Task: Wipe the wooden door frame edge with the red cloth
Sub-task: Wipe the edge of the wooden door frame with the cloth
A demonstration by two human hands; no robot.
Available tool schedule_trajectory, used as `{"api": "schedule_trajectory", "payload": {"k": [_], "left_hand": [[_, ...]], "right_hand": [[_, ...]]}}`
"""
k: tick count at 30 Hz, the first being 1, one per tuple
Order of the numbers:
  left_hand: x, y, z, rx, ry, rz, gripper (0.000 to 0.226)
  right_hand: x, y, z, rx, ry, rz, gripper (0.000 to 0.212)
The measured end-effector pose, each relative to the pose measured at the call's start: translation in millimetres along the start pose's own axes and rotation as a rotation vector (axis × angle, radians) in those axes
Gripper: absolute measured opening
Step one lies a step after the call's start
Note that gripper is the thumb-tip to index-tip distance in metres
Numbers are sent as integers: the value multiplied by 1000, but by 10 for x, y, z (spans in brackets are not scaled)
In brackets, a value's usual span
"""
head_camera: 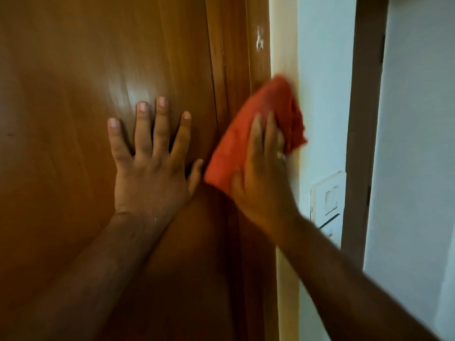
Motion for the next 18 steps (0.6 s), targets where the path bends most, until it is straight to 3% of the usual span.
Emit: {"api": "schedule_trajectory", "payload": {"k": [4, 7, 12, 18], "left_hand": [[-7, 25, 26, 21, 12, 17, 73], [11, 21, 108, 35, 33, -12, 73], [432, -463, 569, -46, 31, -12, 82], [1336, -1475, 1219, -190, -85, 108, 80]], "right_hand": [[115, -518, 225, 2, 41, 59, 81], [55, -135, 134, 42, 72, 70, 81], [-27, 432, -7, 102, -90, 4, 93], [277, -543, 468, -67, -142, -80, 92]]}}
Point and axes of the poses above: each hand's wrist, its own y-axis away from the middle knuckle, its own z-axis out of the back of the hand, x = y × z, the point moved 8 cm from there along -y, towards the middle knuckle, and after that the axes turned 9 degrees about x, right-handed, at the moved point
